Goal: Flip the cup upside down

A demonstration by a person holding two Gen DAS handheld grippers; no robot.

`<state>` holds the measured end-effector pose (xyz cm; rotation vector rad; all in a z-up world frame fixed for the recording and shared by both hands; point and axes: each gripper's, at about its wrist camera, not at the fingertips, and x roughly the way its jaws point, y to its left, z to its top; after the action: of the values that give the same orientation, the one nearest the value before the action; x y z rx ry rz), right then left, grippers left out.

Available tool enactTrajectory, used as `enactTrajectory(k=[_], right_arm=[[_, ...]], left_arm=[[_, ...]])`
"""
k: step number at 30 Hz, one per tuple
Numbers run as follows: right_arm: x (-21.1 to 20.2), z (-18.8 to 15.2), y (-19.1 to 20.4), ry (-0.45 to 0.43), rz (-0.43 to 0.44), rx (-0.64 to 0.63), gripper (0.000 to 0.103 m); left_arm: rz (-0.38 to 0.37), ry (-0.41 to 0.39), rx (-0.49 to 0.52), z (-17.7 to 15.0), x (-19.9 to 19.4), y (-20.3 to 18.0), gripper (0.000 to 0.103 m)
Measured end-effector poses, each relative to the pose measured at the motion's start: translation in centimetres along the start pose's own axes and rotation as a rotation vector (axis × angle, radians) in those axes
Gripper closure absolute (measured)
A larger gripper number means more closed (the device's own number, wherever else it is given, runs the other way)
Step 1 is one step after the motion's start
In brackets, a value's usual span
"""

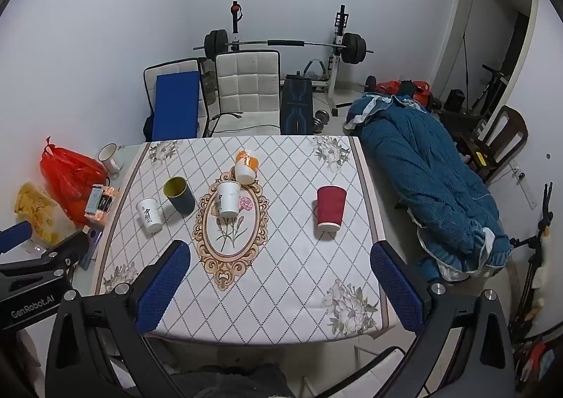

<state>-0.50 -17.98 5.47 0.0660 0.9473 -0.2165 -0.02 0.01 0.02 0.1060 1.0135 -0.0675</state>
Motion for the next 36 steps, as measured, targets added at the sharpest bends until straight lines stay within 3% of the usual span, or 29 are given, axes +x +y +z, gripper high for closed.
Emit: enactTrajectory(k=[36], right_arm=[[-0.5,0.6,0.1,-0.025,0.019,0.019,0.000]], left_arm=[[0.007,-0.033,0.002,1.2,-2.1,-1.3,0.000]])
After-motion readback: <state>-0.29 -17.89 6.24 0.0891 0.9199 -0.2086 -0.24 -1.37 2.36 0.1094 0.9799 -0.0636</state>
